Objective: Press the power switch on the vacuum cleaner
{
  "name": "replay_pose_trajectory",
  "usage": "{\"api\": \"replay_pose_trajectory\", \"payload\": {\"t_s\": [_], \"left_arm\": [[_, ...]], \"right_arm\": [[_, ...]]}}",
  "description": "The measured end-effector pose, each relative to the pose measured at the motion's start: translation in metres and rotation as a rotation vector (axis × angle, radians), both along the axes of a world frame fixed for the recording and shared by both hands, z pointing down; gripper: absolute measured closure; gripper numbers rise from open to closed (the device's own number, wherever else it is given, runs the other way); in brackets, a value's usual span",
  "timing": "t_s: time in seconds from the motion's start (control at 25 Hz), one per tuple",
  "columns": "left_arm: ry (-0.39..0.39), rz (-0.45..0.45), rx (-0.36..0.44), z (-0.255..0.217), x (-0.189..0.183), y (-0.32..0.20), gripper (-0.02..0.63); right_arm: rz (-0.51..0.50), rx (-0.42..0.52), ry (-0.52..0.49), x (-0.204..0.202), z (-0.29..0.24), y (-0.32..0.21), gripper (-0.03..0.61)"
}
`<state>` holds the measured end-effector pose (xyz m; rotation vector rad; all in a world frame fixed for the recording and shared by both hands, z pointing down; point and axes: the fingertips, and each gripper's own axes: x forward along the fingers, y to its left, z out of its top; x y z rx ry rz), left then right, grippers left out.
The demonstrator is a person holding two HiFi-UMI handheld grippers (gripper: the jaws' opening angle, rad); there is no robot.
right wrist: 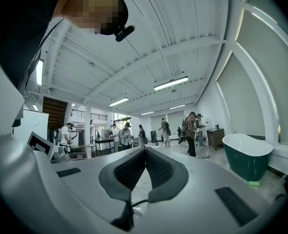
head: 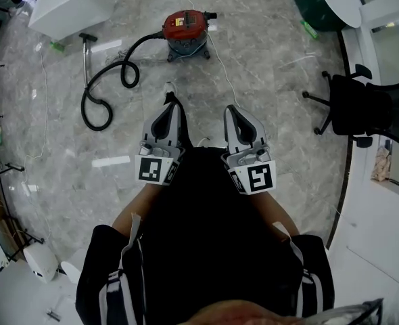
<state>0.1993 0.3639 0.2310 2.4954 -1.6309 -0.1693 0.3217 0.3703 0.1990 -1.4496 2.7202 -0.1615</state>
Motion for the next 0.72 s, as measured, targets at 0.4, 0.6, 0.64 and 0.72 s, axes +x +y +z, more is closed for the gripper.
{"api": "replay_pose_trajectory", "payload": {"t_s": [0.4, 0.6, 0.64, 0.72], "left_arm": [[-0.021, 0.025, 0.015, -0.005, -0.035, -0.123, 0.595], [0.004, -0.012, -0.071, 0.002, -0.085, -0.192, 0.595], [0.007, -0.019, -0.060, -0.002, -0.095, -0.204, 0.595], [0.009, -0.027, -0.051, -0.003, -0.113, -0.227, 0.595]], "right_arm": [[0.002, -0.022, 0.027, -0.041, 0.003, -0.123, 0.563], [-0.018, -0.073, 0.052, -0.085, 0.009, -0.200, 0.563], [-0.025, -0.078, 0.052, -0.095, 0.009, -0.214, 0.563], [-0.048, -0.081, 0.058, -0.117, 0.010, -0.239, 0.563]]}}
